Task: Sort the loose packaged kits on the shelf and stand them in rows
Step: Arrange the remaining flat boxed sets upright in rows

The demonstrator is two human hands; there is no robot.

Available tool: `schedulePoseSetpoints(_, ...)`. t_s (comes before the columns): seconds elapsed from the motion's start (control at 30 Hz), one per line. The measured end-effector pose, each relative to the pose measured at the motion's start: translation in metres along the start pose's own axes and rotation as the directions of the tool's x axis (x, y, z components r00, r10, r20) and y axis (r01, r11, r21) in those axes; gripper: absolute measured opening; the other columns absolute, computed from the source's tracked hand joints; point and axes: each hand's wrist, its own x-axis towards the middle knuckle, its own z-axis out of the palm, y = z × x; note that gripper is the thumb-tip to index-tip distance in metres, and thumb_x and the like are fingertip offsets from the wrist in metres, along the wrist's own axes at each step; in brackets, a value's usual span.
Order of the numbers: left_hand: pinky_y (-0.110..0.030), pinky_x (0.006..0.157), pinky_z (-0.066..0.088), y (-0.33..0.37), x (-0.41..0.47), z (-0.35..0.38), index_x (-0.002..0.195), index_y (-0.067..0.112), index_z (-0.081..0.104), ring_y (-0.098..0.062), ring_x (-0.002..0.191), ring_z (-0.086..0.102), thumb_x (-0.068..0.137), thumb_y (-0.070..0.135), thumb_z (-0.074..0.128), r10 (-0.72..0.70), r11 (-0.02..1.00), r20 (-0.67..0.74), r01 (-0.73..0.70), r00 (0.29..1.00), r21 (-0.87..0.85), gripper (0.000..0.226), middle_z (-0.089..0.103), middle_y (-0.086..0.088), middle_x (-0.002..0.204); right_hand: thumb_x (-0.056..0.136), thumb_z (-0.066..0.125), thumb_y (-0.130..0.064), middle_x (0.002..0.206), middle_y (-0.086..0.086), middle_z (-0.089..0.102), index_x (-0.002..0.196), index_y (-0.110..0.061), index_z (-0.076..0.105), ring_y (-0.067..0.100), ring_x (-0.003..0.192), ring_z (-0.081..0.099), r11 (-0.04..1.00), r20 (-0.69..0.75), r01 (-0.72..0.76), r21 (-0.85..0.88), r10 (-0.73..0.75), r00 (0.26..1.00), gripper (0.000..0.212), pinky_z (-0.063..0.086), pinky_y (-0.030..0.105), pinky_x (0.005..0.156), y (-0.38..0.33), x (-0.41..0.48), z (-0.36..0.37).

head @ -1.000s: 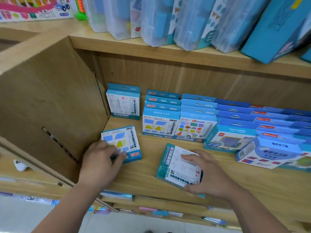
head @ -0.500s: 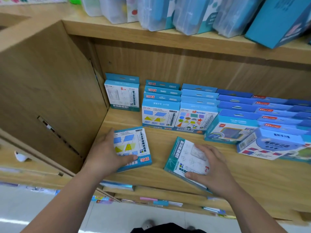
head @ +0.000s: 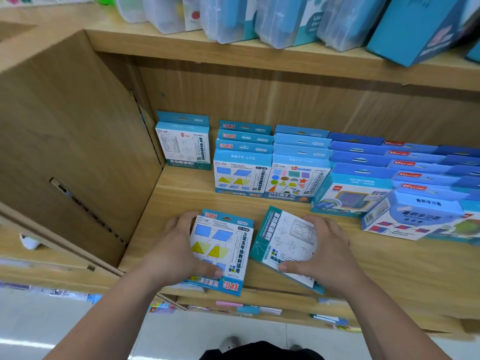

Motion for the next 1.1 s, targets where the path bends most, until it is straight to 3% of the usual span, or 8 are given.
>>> schedulePoseSetpoints(0.17,-0.029,0.061,0.061,0.006,-0.010,0.005,0.123,0.049,0.031,-0.007,0.078,0.073,0.055,0.022,0.097,-0.004,0.983,0.026,0.009,1.000,-0.181,0.099,0.069,0.014,0.101,0.038,0.080,-0.083,0.140,-0.012,0.036,0.141,-0.047,0.033,0.017,0.135,0.029,0.998,0.018,-0.034,-0.053,0.035,0.999,0.119,0.028,0.041,0.108,0.003,-0.001,-0.001)
schedulePoseSetpoints(0.3,-0.048,0.069,0.062,0.003,-0.013,0.002,0.129,0.043,0.044,-0.017,0.081,0.076,0.078,0.009,0.083,-0.040,0.882,-0.041,0.016,0.998,-0.471,0.073,0.075,0.007,0.101,0.041,0.076,-0.085,0.142,-0.013,0.037,0.144,-0.045,0.033,0.017,0.137,0.027,0.997,0.032,-0.032,-0.075,0.034,0.999,0.119,0.027,0.038,0.108,0.004,0.000,-0.002)
schedulePoseSetpoints(0.4,-0.049,0.074,0.062,0.003,-0.018,-0.011,0.125,0.039,0.054,-0.022,0.085,0.076,0.084,0.004,0.076,-0.018,0.847,-0.065,-0.020,0.998,-0.531,0.058,0.074,0.004,0.105,0.041,0.076,-0.085,0.143,-0.014,0.037,0.145,-0.044,0.033,0.016,0.136,0.027,0.997,0.040,-0.034,-0.072,0.037,0.999,0.119,0.027,0.036,0.107,0.007,-0.001,-0.003)
schedulePoseSetpoints(0.5,-0.046,0.076,0.061,0.004,-0.020,-0.027,0.117,0.031,0.057,-0.022,0.093,0.074,0.083,0.001,0.073,0.074,0.798,-0.150,-0.149,0.986,-0.584,0.049,0.074,0.001,0.107,0.042,0.076,-0.085,0.143,-0.015,0.036,0.145,-0.044,0.033,0.015,0.137,0.027,0.997,0.037,-0.033,-0.062,0.036,0.999,0.119,0.027,0.038,0.107,0.010,-0.002,-0.004)
schedulePoseSetpoints(0.7,-0.032,0.074,0.060,0.025,0.005,-0.024,0.115,0.025,0.054,-0.013,0.102,0.071,0.091,0.002,0.065,0.165,0.728,-0.294,-0.318,0.941,-0.607,0.035,0.072,0.005,0.109,0.042,0.071,-0.089,0.146,-0.014,0.034,0.148,-0.044,0.029,0.014,0.137,0.026,0.997,0.044,-0.037,-0.070,0.041,0.998,0.123,0.025,0.039,0.109,0.010,-0.004,-0.003)
schedulePoseSetpoints(0.83,-0.032,0.078,0.060,0.039,0.026,-0.008,0.121,0.022,0.051,-0.011,0.105,0.070,0.095,0.000,0.060,0.161,0.669,-0.331,-0.349,0.930,-0.656,0.036,0.071,0.006,0.111,0.044,0.072,-0.087,0.147,-0.015,0.034,0.149,-0.043,0.028,0.014,0.137,0.026,0.997,0.047,-0.038,-0.064,0.041,0.998,0.122,0.024,0.037,0.109,0.009,-0.006,-0.002)
schedulePoseSetpoints(0.93,-0.027,0.079,0.059,0.041,0.044,0.000,0.119,0.028,0.054,-0.008,0.106,0.066,0.095,0.008,0.064,0.145,0.741,-0.406,-0.371,0.902,-0.559,0.033,0.068,0.010,0.111,0.046,0.076,-0.084,0.147,-0.014,0.033,0.150,-0.042,0.029,0.013,0.137,0.025,0.998,0.045,-0.046,-0.042,0.048,0.998,0.121,0.023,0.035,0.109,0.008,-0.008,-0.003)
schedulePoseSetpoints(1.1,-0.035,0.081,0.060,0.039,0.067,0.006,0.118,0.030,0.053,-0.006,0.100,0.065,0.092,0.018,0.069,0.138,0.860,-0.436,-0.325,0.889,-0.392,0.033,0.066,0.011,0.108,0.044,0.073,-0.087,0.143,-0.010,0.036,0.149,-0.046,0.028,0.015,0.134,0.027,0.993,0.021,-0.066,-0.097,0.068,0.997,0.121,0.025,0.037,0.110,0.005,-0.010,-0.004)
